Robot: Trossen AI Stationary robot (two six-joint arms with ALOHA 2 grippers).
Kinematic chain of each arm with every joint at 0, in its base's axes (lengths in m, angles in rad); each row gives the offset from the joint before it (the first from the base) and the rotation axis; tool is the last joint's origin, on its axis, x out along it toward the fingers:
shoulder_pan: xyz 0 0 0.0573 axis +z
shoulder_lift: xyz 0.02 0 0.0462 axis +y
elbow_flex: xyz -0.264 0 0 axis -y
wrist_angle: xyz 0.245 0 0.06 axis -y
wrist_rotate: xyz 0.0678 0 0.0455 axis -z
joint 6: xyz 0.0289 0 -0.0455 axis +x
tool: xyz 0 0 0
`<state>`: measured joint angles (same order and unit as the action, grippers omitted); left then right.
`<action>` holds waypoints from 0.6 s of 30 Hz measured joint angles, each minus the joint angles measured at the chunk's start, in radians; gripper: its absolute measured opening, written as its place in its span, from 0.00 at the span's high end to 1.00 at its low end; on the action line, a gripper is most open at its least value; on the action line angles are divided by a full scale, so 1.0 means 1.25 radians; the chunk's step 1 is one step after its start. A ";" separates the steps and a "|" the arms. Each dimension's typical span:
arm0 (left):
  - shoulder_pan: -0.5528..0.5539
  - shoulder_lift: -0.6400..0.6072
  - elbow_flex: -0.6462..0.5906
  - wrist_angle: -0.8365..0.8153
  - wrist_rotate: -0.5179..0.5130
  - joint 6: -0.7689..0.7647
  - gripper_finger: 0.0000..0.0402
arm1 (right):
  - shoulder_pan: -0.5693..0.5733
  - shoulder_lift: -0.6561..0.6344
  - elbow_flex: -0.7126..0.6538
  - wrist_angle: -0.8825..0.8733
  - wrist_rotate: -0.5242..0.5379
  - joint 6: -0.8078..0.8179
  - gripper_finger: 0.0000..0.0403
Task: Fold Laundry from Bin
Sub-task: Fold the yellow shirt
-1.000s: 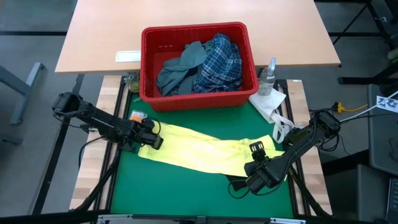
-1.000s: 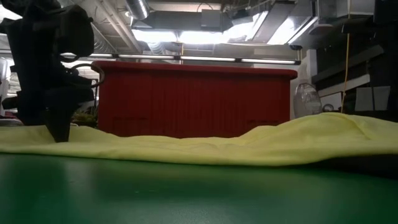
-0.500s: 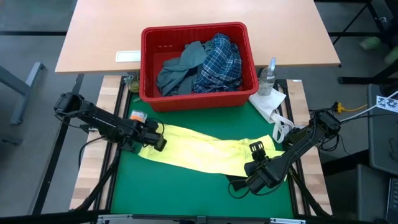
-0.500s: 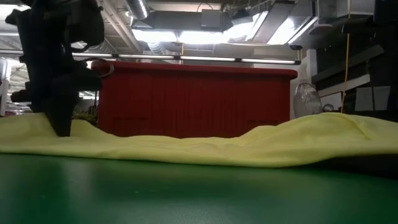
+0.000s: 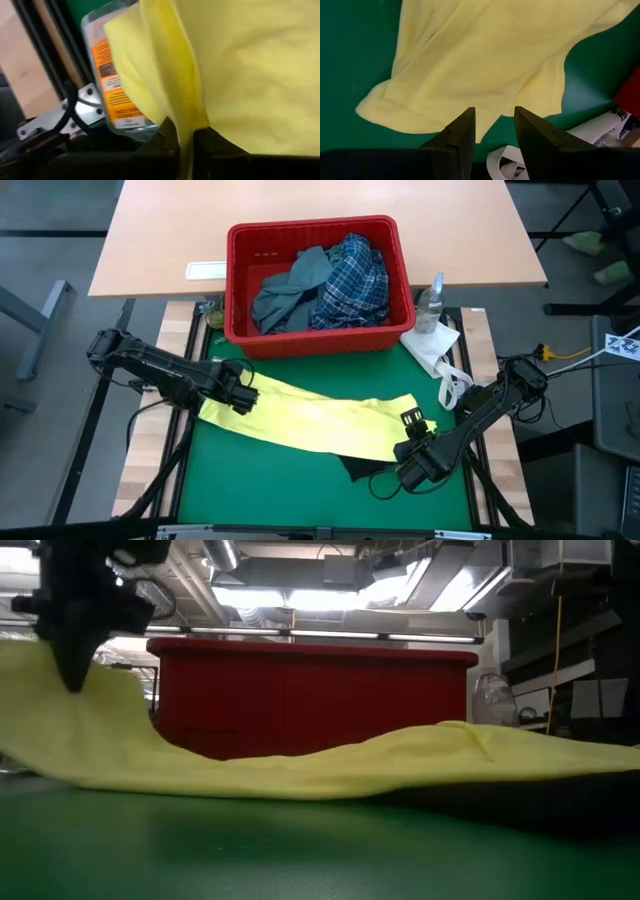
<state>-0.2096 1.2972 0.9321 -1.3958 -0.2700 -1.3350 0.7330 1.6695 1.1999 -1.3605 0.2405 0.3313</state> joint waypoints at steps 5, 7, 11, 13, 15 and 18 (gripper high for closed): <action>0.000 0.000 0.080 0.060 -0.004 0.001 0.97 | 0.000 0.000 0.000 -0.002 -0.007 -0.001 0.66; 0.000 0.000 0.096 0.125 -0.019 0.002 0.96 | 0.000 -0.002 0.000 -0.002 -0.012 -0.013 0.66; 0.000 0.000 0.098 0.333 -0.034 0.052 0.96 | 0.000 -0.028 0.000 0.000 -0.006 -0.021 0.66; 0.000 0.010 0.091 0.456 -0.036 0.088 0.96 | 0.000 -0.051 0.000 0.000 0.013 -0.020 0.66; -0.004 0.030 0.088 0.553 -0.045 0.122 0.96 | 0.000 -0.075 0.000 0.001 0.032 -0.017 0.66; -0.006 0.074 0.088 0.675 -0.053 0.168 0.96 | 0.000 -0.108 0.000 0.004 0.062 -0.014 0.66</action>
<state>-0.2173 1.3899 1.0416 -0.5521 -0.3368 -1.1246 0.7334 1.5340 1.1999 -1.3559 0.3179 0.3143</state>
